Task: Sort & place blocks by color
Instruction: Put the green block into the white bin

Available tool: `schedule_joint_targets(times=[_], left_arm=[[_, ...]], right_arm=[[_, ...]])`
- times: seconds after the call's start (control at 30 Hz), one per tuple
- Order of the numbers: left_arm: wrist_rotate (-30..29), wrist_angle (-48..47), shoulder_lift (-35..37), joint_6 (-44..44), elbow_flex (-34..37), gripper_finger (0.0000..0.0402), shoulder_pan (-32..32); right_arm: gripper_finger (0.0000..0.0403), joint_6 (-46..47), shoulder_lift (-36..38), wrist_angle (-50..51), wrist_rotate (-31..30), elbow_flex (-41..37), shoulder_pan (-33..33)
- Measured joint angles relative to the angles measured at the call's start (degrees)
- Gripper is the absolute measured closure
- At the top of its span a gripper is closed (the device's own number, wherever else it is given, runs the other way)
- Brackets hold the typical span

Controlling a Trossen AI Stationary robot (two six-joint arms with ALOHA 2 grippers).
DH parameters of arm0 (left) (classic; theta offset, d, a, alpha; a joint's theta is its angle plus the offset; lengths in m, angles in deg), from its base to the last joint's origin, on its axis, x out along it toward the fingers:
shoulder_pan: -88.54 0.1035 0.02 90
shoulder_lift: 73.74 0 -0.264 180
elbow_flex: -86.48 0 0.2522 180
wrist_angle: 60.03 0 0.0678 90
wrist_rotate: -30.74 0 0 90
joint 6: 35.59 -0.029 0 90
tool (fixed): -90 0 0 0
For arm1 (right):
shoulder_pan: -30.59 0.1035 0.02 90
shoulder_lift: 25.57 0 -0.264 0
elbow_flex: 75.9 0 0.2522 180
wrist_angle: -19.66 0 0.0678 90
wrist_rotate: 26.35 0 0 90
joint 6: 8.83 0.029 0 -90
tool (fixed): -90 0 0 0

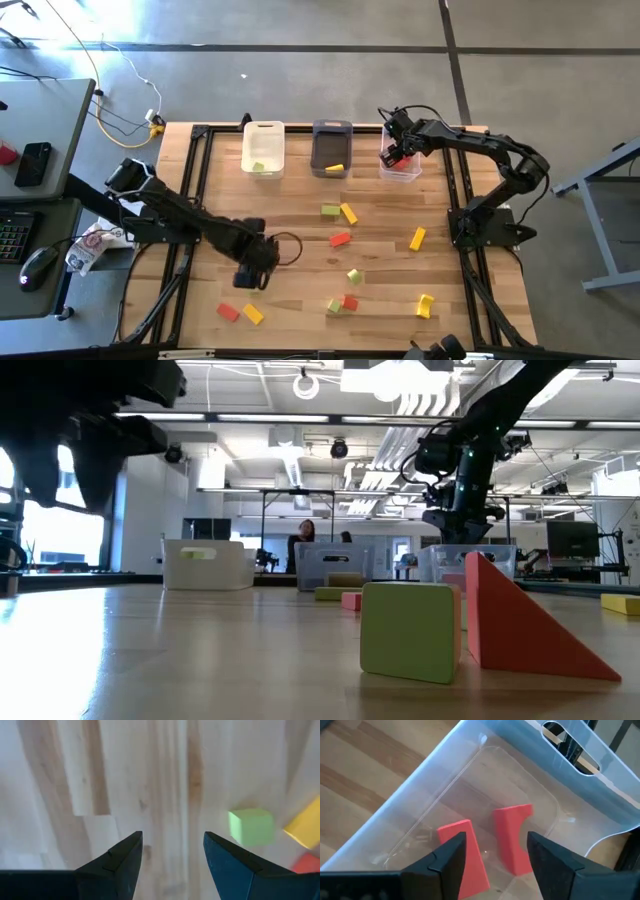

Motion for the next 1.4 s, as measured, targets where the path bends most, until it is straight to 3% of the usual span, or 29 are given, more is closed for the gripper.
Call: schedule_joint_targets(times=[0.33,0.67,1.13,1.4], left_arm=[[0.2,0.1,0.0,10.8,0.0,0.0204,-8.0],[0.2,2.1,0.0,18.4,0.0,0.0204,-13.4],[0.3,9.5,0.0,23.2,0.0,0.0203,-15.6],[-1.9,9.9,0.0,24.2,0.0,0.0164,-15.6]], right_arm=[[0.0222,0.5,2.0,7.1,1.1,6.4,0.5],[0.0235,1.8,2.0,13.3,1.2,12.7,6.4],[0.0236,4.8,2.0,14.4,-1.4,13.4,13.0],[0.0236,4.8,2.0,14.6,-1.4,13.4,15.7]])
